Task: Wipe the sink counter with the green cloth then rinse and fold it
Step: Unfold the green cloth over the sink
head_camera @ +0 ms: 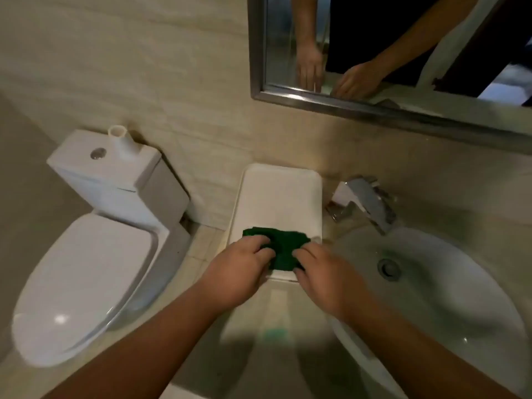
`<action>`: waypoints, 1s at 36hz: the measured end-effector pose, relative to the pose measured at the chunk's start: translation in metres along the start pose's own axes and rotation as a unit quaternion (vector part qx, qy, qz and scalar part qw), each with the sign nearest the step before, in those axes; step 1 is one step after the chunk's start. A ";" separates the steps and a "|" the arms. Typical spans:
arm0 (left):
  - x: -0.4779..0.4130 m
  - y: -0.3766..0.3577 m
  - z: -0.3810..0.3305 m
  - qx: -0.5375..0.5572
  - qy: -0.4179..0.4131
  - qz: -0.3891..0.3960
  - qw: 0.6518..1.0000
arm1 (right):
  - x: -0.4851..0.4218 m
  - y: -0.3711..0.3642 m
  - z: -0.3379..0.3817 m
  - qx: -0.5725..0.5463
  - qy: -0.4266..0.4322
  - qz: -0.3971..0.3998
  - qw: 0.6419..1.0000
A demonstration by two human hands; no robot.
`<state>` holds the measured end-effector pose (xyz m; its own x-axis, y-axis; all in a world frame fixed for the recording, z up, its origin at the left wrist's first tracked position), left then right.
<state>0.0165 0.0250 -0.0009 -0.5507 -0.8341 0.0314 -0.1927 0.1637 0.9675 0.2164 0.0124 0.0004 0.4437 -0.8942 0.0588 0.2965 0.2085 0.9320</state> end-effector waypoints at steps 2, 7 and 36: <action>-0.011 -0.008 0.011 -0.016 -0.005 -0.003 1.000 | -0.018 -0.007 -0.011 -0.018 -0.014 -0.013 1.000; -0.022 -0.025 0.022 -0.033 -0.003 0.009 0.999 | -0.040 -0.023 -0.019 0.040 -0.038 0.005 0.998; -0.033 0.072 -0.033 0.184 0.070 -0.025 0.980 | 0.007 0.099 -0.026 -0.150 0.061 -0.070 0.984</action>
<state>0.0479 0.0474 0.0761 -0.4211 -0.9059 0.0445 -0.5103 0.2772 0.8141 0.2707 0.0365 0.0842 0.4733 -0.8724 -0.1223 0.5895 0.2105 0.7798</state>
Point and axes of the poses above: each hand's wrist, its own x-axis away from the middle knuckle, its own y-axis out of the back of the hand, z = x × y, the point moved 3 cm from there along -x, towards the middle knuckle, and after that the axes turned 5 degrees about -x, right-handed, at the moved point
